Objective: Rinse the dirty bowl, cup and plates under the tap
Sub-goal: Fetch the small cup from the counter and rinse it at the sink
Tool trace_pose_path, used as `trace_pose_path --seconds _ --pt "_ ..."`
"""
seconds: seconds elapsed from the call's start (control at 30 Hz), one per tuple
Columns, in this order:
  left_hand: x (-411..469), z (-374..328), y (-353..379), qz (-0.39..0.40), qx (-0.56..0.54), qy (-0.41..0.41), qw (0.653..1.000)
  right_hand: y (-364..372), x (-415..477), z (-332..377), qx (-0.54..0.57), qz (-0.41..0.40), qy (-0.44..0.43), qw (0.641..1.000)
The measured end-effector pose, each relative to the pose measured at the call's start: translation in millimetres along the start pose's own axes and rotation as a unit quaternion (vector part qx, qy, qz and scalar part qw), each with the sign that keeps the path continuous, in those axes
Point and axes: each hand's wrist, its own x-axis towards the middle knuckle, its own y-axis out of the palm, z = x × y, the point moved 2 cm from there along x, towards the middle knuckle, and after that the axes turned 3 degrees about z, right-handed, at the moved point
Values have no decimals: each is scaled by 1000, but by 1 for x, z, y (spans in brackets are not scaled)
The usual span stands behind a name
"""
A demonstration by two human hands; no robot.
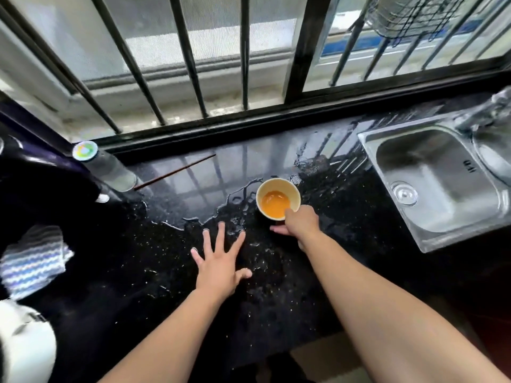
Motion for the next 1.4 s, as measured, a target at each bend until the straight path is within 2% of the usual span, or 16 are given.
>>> trace_pose_path --seconds 0.13,0.27,0.3,0.4,0.5,0.6,0.67,0.77,0.93,1.07,1.23,1.4 --pt "-7 -2 -10 -5 -11 9 1000 -10 -26 -7 44 5 2 999" --pt "-37 -14 -8 -144 -111 112 977 -36 -76 -34 84 -14 -13 996" --pt "-50 -21 -1 -147 -152 142 967 -45 -92 -47 87 -27 -13 996" --pt "-91 -48 28 -46 -233 189 953 -74 -135 -92 115 -51 6 992" --pt "-123 -77 67 96 -221 202 949 -112 -176 -138 156 -78 35 984" --pt "-149 -107 105 253 -228 158 927 -155 -213 -189 190 -117 57 973" --pt "-160 -124 128 308 -232 122 915 -183 -235 -229 187 -142 79 969" --pt "-167 -150 157 326 -216 86 917 -227 -260 -290 202 -177 104 958" --pt "-178 -224 193 306 -217 29 927 -308 -290 -383 241 -207 147 937" --pt "-195 -301 214 287 -252 10 924 -371 -301 -430 251 -209 138 935" --pt "-215 -409 205 275 -298 55 913 -438 -280 -442 245 -182 127 944" --pt "-197 -500 176 286 -329 108 893 -494 -221 -404 225 -144 110 957"
